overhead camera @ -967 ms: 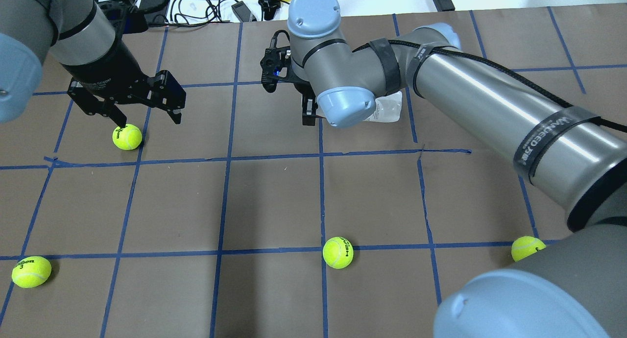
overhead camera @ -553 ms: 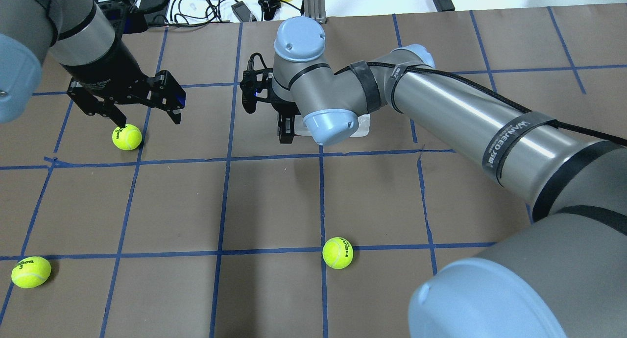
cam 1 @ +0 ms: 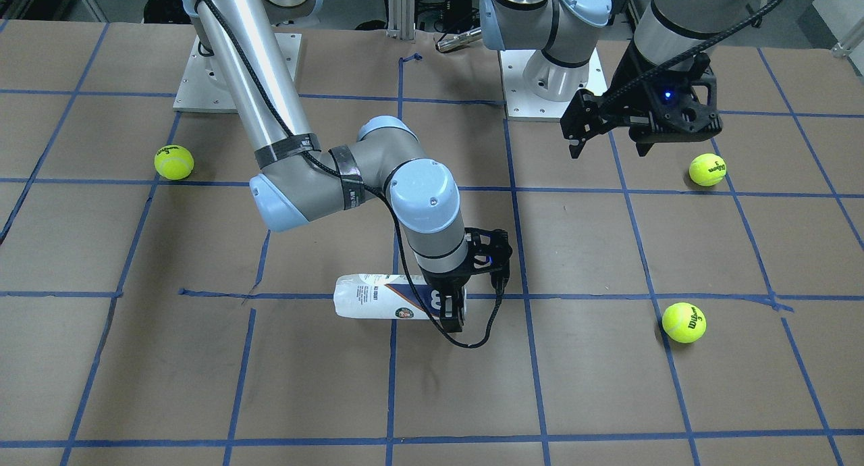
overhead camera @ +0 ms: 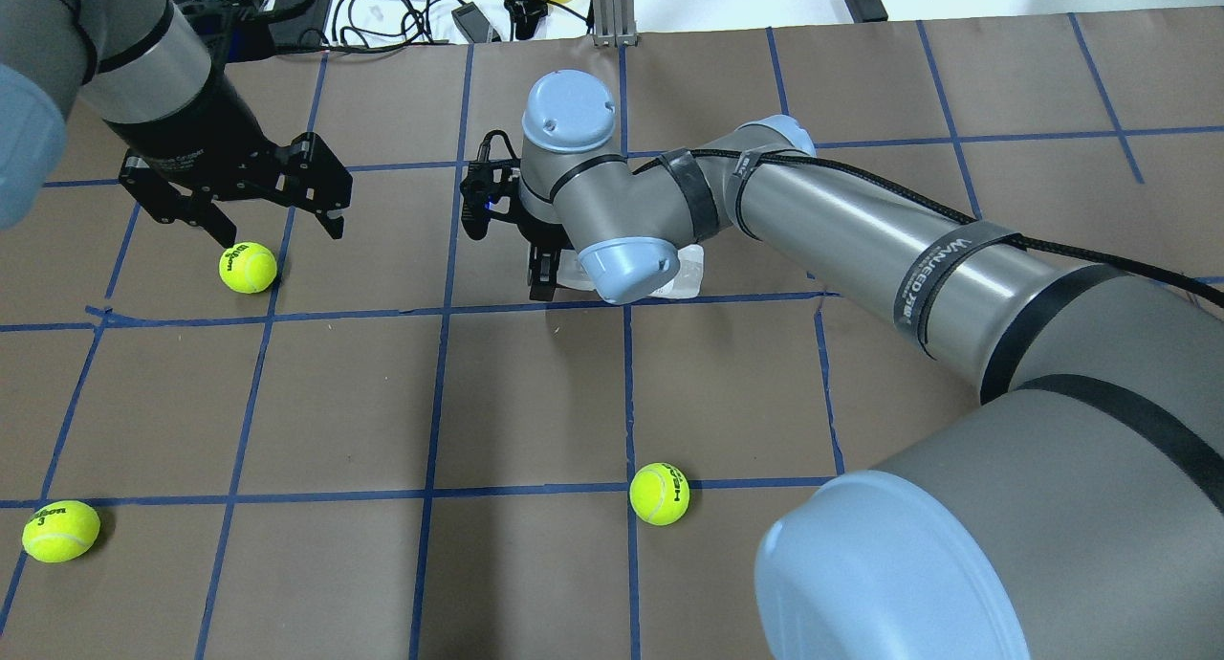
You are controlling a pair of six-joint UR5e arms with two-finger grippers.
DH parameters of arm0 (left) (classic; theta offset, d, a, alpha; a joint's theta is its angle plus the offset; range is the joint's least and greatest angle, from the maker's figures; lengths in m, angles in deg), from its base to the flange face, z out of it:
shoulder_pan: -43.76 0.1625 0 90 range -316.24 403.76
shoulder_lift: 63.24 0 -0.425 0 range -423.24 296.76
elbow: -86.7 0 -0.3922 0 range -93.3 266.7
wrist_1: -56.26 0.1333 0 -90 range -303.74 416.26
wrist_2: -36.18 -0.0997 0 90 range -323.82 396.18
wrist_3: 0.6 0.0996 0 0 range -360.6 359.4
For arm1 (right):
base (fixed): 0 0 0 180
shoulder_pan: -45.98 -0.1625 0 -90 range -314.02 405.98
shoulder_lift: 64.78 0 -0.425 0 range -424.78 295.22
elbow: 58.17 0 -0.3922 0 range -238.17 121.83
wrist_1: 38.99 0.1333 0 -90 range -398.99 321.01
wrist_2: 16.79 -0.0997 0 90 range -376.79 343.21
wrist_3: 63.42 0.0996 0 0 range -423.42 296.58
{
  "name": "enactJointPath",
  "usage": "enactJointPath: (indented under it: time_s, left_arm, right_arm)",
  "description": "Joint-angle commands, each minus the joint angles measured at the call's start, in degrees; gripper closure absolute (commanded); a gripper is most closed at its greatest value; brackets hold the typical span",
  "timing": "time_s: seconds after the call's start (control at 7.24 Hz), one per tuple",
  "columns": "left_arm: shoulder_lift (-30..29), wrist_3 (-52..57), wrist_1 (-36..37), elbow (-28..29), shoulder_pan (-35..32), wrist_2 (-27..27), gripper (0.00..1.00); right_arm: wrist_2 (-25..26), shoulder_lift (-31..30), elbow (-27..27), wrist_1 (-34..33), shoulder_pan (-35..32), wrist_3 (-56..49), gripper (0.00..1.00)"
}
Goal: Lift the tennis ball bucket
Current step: 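Lift the can and carry it with the right gripper toward the table center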
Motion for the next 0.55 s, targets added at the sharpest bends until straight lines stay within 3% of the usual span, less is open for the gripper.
enactJointPath:
  time_s: [0.0, 0.14, 0.41]
  left_arm:
    - [-0.8, 2.5, 0.0, 0.2, 4.0, 0.9, 0.0]
    - [-1.0, 2.8, 0.3, -0.4, 4.5, 1.3, 0.0]
    - [-1.1, 2.8, 0.6, -0.6, 4.5, 3.1, 0.0]
  right_arm:
    - [-0.9, 0.5, -0.3, -0.5, -0.1, 1.4, 0.17]
    - [-2.1, 0.3, -0.5, -0.4, -0.1, 1.8, 0.01]
    - [-2.0, -0.4, -1.9, -0.4, 0.0, 2.0, 0.0]
